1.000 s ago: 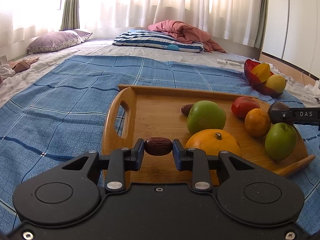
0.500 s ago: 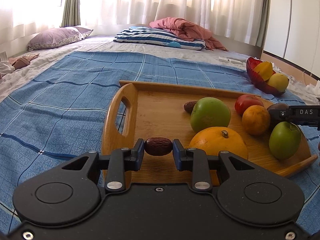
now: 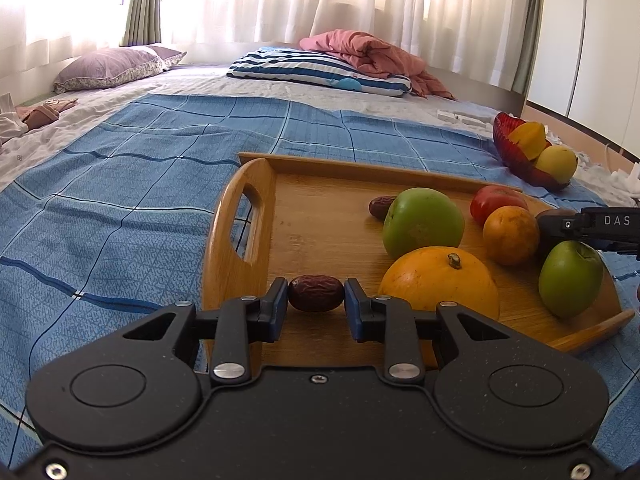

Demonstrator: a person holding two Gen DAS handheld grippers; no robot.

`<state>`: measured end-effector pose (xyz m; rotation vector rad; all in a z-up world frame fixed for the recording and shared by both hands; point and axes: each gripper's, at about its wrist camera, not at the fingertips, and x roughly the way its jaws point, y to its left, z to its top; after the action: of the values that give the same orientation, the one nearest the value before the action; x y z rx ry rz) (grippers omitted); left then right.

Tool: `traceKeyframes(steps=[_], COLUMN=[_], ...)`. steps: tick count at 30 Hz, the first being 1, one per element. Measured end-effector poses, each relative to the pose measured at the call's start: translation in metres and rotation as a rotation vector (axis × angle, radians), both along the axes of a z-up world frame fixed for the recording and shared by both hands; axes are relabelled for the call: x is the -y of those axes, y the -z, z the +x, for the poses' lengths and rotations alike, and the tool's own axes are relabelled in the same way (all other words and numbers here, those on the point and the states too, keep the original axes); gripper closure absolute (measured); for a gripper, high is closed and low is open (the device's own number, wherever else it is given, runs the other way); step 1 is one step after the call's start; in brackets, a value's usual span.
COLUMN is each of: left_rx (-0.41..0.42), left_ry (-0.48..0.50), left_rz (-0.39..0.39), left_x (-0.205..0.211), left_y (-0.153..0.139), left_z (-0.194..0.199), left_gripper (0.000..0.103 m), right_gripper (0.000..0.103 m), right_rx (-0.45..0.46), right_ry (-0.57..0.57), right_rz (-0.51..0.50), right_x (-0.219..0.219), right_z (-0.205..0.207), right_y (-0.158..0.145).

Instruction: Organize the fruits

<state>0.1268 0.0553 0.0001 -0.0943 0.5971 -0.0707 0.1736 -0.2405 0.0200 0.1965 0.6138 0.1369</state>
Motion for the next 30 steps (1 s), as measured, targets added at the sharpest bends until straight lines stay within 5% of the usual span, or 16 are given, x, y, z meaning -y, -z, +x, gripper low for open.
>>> traceKeyframes(steps=[16, 30], left_rx=[0.001, 0.022], left_ry=[-0.016, -0.017], left_rz=[-0.005, 0.012], left_x=[-0.004, -0.001], left_y=[-0.003, -0.012], left_z=[-0.007, -0.028], left_gripper=[0.061, 0.050], right_gripper=[0.032, 0.023], right_rx=[0.006, 0.060], right_ry=[0.008, 0.016], right_rz=[0.012, -0.032], right_x=[0.004, 0.001], right_z=[-0.007, -0.033], right_y=[-0.004, -0.014])
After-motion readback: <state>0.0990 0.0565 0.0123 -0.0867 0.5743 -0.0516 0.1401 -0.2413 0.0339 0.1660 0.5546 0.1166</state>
